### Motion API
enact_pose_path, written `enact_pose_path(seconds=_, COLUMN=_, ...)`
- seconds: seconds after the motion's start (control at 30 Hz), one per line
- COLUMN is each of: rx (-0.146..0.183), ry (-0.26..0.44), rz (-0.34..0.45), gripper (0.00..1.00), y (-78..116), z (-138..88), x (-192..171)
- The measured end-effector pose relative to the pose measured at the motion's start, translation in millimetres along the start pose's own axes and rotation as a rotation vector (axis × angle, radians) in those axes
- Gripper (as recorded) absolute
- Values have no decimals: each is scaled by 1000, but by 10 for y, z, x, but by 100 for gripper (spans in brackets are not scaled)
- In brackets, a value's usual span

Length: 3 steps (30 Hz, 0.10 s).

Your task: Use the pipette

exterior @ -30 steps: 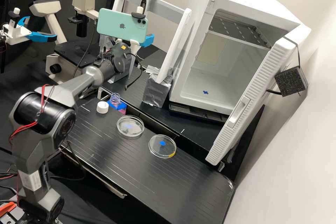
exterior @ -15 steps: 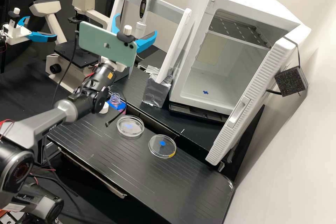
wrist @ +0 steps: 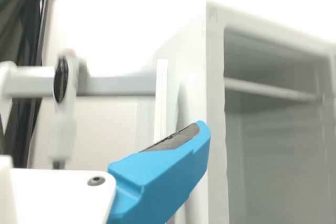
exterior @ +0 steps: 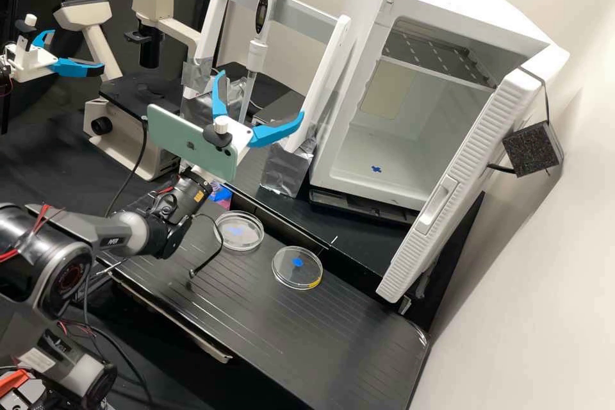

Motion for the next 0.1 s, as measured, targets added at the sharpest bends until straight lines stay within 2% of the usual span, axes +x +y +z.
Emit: enact_pose_path(seconds=0.1, rx=-2, ry=-25, rz=-20, gripper=100, y=-45, z=85, x=-5)
